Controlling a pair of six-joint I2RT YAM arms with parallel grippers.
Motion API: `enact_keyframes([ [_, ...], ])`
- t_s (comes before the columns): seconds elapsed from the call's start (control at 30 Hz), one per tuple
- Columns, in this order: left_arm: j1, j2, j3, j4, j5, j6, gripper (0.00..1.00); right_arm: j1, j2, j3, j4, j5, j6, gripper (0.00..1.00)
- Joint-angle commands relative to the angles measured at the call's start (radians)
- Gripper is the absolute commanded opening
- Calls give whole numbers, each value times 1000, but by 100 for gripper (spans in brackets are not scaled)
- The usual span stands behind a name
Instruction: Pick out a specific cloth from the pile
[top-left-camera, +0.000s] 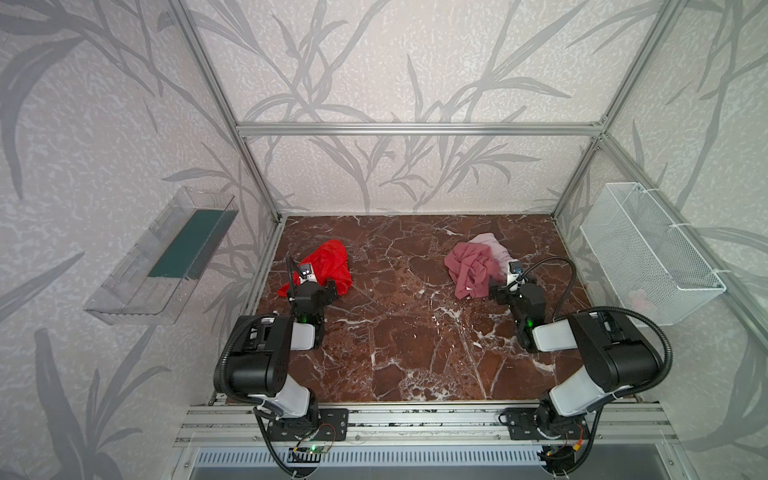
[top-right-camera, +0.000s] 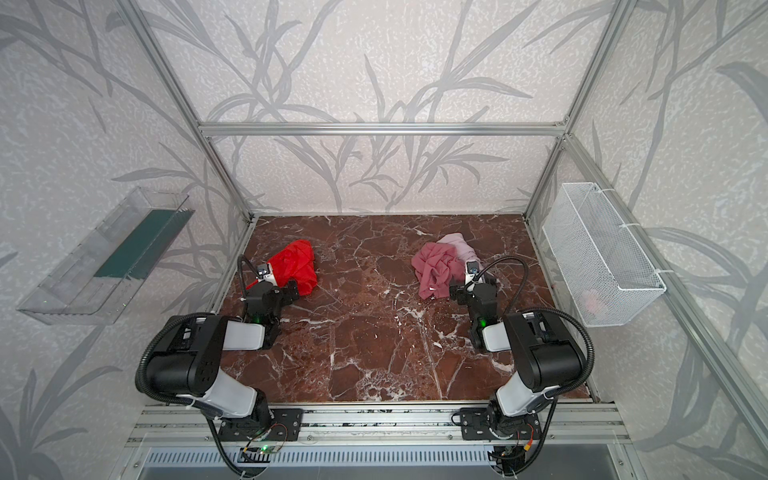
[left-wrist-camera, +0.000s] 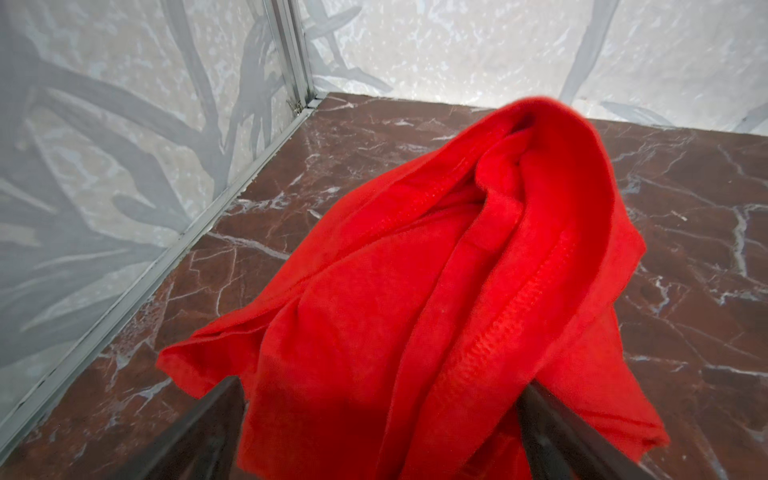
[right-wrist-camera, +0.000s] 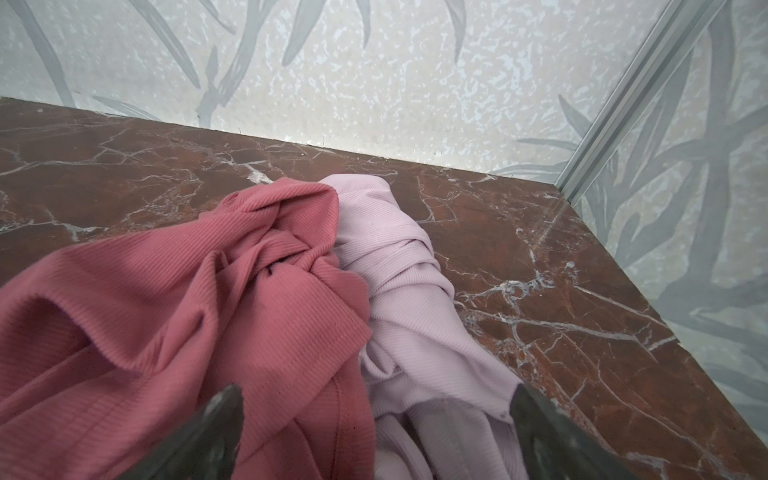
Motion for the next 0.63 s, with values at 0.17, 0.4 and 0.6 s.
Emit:
enact_keyframes([
  [0.17, 6, -2, -2, 63, 13, 19, 99, 13, -12, -35, 42, -6, -19, 99],
  [0.4, 5, -1, -2, 63, 13, 19, 99, 11, -14, -16, 2, 16, -7, 99],
  [0.6, 5, -1, -2, 64, 13, 20, 99, 14, -13, 2, -32, 31, -6, 99],
])
